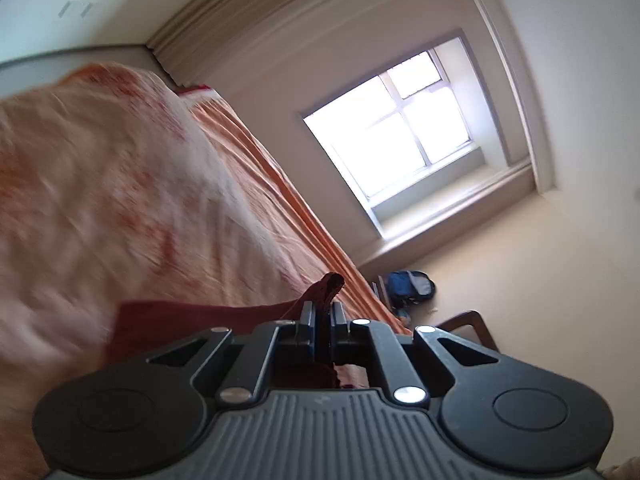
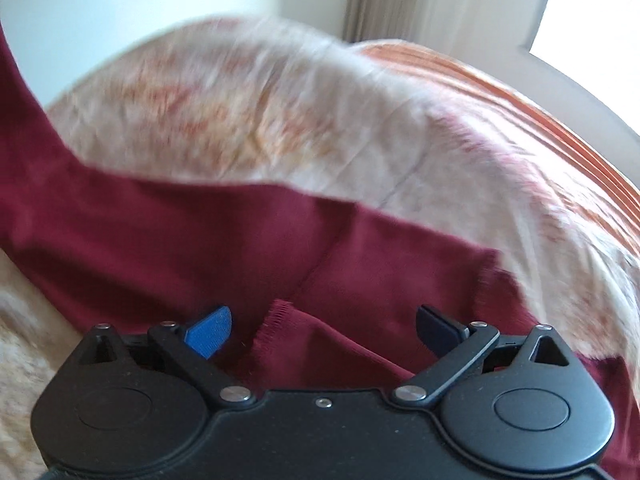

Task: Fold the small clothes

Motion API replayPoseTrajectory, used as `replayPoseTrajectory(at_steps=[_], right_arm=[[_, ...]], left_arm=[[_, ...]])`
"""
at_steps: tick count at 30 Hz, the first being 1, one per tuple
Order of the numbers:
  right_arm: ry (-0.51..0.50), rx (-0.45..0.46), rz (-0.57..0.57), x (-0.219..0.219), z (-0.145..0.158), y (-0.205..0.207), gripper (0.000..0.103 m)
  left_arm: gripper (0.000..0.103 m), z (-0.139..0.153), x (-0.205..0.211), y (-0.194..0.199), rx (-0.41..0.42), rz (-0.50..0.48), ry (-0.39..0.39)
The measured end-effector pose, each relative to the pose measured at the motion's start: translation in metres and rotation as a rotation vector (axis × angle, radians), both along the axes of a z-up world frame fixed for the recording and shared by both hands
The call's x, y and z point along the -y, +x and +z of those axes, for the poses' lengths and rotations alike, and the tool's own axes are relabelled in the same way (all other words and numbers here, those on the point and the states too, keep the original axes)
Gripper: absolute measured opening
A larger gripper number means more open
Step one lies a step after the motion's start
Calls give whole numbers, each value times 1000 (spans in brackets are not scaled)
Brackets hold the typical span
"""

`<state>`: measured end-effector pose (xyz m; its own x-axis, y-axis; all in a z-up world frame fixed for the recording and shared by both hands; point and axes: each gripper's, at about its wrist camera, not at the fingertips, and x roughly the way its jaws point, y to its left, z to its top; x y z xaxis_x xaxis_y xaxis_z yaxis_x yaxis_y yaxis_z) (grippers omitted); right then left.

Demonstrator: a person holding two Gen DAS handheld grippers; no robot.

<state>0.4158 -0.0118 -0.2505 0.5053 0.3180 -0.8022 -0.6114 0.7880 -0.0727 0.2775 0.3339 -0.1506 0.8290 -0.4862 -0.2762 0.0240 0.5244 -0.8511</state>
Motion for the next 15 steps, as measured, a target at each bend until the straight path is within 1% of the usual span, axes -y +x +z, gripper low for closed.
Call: replayPoseTrajectory(at_steps=[2,6,7,10,13,15], right_arm=[[91,-13,-46,29,14,-11,100],[242,-94,-129,90,29,-35,100],[260,-103,-152,103,31,-40,100],[300,-120,-246,161,36,-57,100],[306,-113,-339,223,40,-72,100],[297,-113,-391,264,41,-81,100]], left_arm=[[6,2,28,13,12,-26,-28],[6,15,91,45,59,-82,-70],[6,18,107,53,70,-100,-79],[6,23,163,76,92,-154,-100],[6,13,222,97,100,-209,-118],[6,0,265,110,92,-247,-103]])
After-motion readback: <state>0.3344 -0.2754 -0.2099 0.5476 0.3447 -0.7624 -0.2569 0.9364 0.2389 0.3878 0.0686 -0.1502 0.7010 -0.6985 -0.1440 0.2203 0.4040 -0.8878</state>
